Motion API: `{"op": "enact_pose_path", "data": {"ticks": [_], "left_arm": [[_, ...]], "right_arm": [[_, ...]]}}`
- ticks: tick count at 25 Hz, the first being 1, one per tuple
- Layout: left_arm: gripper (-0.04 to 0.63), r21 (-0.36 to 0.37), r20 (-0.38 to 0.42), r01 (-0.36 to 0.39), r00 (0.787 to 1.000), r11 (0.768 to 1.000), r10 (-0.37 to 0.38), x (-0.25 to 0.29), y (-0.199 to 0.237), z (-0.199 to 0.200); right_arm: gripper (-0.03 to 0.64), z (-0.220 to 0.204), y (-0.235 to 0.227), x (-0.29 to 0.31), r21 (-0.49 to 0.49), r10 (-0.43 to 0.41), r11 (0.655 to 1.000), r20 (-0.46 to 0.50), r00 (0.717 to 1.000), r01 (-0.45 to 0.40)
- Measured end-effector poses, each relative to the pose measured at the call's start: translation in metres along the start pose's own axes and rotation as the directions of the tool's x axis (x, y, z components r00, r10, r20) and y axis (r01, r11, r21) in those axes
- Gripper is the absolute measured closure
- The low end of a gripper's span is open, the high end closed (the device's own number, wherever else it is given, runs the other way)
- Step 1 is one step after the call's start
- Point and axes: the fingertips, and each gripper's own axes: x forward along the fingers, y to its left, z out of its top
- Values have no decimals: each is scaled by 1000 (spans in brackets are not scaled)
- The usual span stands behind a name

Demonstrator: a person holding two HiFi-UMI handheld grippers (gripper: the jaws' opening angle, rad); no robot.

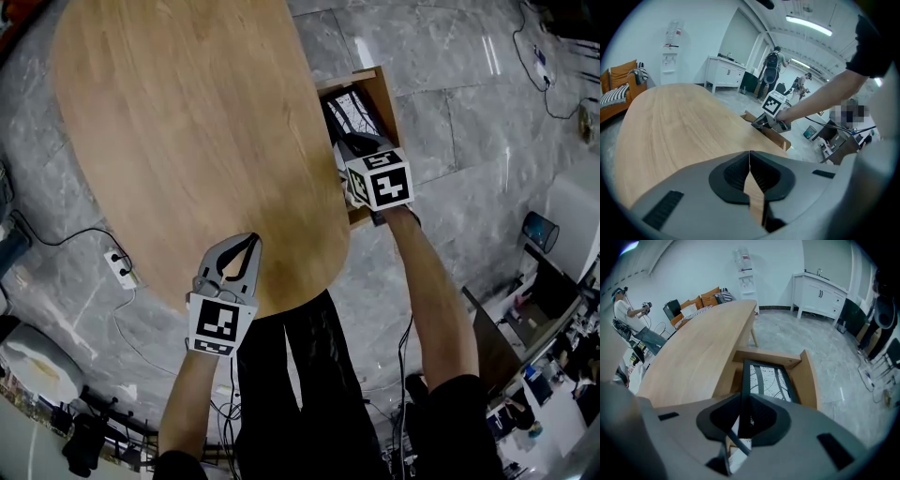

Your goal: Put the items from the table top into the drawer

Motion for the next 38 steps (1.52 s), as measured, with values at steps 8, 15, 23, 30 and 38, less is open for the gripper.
{"op": "enact_pose_path", "data": {"ticks": [8, 15, 23, 30, 38], "left_arm": [[580, -34, -1, -26, 1000, 999, 26, -5, 17, -4], [580, -51, 3, -42, 999, 998, 42, -9, 23, -5], [581, -34, 21, -39, 999, 999, 40, -16, 19, -2], [580, -19, 52, -47, 998, 999, 48, -28, 13, 1], [581, -23, 158, -109, 981, 994, 111, -62, 7, 40]], "right_arm": [[546, -6, -2, 20, 8, 8, 1000, -66, 998, -7], [543, -11, -10, 26, 47, -23, 998, -126, 992, 29], [532, -7, -13, 6, 70, -73, 995, -61, 995, 78], [589, 17, 0, -53, 109, -125, 988, 177, 976, 107], [609, 26, 90, -130, 59, -95, 995, 306, 947, 81]]}}
